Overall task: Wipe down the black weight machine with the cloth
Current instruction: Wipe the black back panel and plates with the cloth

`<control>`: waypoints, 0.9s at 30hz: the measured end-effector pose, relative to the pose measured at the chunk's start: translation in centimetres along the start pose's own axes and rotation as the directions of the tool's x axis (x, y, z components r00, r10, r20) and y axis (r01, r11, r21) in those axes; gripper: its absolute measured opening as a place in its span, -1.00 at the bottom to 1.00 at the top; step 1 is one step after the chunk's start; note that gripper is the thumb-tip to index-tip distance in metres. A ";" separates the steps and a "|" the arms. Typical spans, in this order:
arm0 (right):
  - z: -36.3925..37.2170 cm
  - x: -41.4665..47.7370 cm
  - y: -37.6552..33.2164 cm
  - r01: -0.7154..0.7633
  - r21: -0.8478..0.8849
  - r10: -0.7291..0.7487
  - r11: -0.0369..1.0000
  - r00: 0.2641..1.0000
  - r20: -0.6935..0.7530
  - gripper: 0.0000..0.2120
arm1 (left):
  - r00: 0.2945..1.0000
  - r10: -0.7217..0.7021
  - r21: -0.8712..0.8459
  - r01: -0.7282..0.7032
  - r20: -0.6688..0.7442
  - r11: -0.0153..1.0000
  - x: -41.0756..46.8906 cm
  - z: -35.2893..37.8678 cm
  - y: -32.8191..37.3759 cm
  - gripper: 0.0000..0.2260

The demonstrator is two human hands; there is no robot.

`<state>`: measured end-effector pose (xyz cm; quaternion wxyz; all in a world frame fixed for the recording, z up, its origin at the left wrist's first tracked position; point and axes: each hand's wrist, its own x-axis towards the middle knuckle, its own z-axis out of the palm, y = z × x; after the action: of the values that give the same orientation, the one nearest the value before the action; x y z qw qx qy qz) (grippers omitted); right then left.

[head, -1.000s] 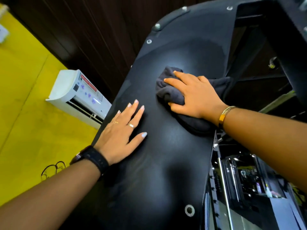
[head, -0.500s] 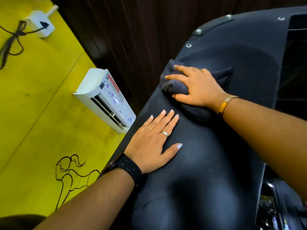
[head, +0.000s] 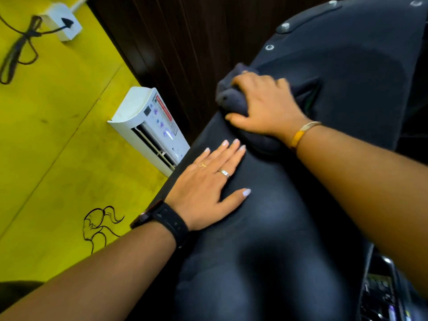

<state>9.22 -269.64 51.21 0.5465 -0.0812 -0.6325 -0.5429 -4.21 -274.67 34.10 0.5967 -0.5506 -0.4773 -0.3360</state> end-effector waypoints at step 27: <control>-2.5 -9.0 1.5 -0.055 0.027 0.054 0.998 0.998 0.034 -0.09 | 0.993 0.033 -0.122 -0.047 -0.117 0.991 3.1 -2.0 -0.7 -0.56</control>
<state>15.28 -266.58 44.59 0.5516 -0.1000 -0.6464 -0.5175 -3.46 -276.40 37.40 0.5942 -0.5761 -0.4093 -0.3841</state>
